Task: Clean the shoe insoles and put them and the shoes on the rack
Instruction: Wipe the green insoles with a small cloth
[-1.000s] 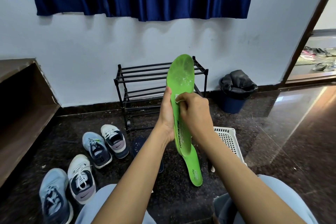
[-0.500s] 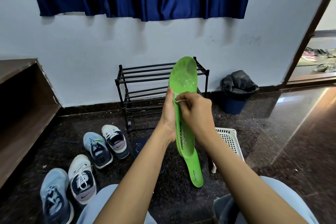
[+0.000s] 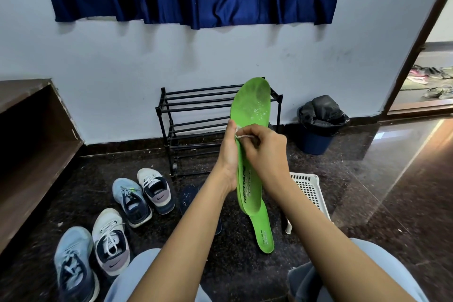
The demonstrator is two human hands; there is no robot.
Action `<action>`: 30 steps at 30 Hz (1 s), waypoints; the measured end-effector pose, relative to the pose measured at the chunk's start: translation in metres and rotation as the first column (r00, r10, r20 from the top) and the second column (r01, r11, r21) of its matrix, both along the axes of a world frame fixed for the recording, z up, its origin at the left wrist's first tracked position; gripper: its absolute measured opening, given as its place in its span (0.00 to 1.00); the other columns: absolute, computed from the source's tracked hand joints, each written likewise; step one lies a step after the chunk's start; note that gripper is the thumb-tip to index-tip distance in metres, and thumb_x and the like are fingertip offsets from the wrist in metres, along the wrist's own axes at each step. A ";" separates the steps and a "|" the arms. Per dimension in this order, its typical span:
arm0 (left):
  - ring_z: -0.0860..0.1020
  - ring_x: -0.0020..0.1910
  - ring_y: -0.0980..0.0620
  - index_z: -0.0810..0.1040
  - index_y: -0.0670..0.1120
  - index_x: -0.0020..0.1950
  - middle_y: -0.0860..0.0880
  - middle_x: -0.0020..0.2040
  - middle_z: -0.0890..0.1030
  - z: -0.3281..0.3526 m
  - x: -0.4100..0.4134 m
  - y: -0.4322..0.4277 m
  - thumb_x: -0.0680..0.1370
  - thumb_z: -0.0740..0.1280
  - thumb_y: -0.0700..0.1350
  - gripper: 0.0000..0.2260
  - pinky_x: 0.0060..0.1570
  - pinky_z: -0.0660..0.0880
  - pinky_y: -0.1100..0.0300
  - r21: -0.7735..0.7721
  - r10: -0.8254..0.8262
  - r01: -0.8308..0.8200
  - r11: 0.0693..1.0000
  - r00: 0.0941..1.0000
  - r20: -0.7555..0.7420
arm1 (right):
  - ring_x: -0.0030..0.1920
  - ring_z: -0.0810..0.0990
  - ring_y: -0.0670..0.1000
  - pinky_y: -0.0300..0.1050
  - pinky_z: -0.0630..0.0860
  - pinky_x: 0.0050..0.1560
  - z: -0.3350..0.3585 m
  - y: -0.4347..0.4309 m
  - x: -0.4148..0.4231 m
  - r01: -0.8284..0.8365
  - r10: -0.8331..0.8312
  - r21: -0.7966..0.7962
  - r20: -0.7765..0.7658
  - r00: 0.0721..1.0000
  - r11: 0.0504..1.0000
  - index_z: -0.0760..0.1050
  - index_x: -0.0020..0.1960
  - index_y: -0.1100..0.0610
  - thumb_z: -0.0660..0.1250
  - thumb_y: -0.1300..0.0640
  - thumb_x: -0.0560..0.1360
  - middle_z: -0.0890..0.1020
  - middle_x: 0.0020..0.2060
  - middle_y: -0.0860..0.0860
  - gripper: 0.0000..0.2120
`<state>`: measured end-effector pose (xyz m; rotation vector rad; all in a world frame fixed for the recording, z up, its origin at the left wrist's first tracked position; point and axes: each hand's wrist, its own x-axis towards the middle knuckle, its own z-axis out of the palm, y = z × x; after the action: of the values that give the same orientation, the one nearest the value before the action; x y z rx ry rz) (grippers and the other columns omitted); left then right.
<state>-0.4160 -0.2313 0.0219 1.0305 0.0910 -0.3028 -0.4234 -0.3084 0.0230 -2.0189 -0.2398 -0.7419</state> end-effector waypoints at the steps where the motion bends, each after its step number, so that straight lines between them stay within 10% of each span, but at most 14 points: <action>1: 0.81 0.39 0.48 0.81 0.44 0.47 0.44 0.40 0.82 0.000 0.001 0.001 0.80 0.50 0.65 0.29 0.42 0.76 0.57 0.001 0.010 -0.010 1.000 1.000 0.001 | 0.34 0.77 0.36 0.23 0.68 0.39 -0.002 0.000 -0.002 -0.012 0.012 0.012 -0.014 1.000 1.000 0.83 0.43 0.57 0.68 0.68 0.70 0.84 0.37 0.49 0.08; 11: 0.82 0.40 0.49 0.81 0.45 0.46 0.45 0.39 0.84 -0.001 -0.002 -0.002 0.81 0.51 0.63 0.28 0.44 0.77 0.57 -0.074 0.045 -0.046 0.996 0.999 -0.014 | 0.39 0.82 0.48 0.41 0.77 0.44 0.001 0.004 0.001 0.023 -0.021 -0.065 0.034 0.999 0.998 0.82 0.44 0.56 0.67 0.67 0.70 0.84 0.39 0.50 0.09; 16: 0.83 0.33 0.50 0.81 0.45 0.44 0.45 0.35 0.83 0.001 0.000 0.003 0.81 0.49 0.63 0.29 0.36 0.78 0.62 -0.058 0.034 -0.036 0.998 0.999 -0.035 | 0.39 0.78 0.41 0.22 0.69 0.41 -0.001 0.004 -0.005 -0.034 0.034 -0.010 -0.021 0.999 0.999 0.82 0.43 0.59 0.66 0.70 0.70 0.84 0.38 0.50 0.10; 30: 0.83 0.35 0.50 0.86 0.45 0.34 0.45 0.36 0.84 0.003 0.004 0.007 0.81 0.50 0.62 0.34 0.37 0.79 0.62 -0.136 0.032 -0.031 0.990 0.999 0.008 | 0.36 0.75 0.39 0.23 0.68 0.43 -0.002 0.002 -0.006 -0.012 0.013 -0.028 0.036 0.999 1.000 0.83 0.43 0.58 0.72 0.69 0.67 0.83 0.40 0.52 0.09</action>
<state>-0.4117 -0.2239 0.0248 0.8942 0.0766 -0.2716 -0.4296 -0.3062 0.0212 -2.0300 -0.2848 -0.7712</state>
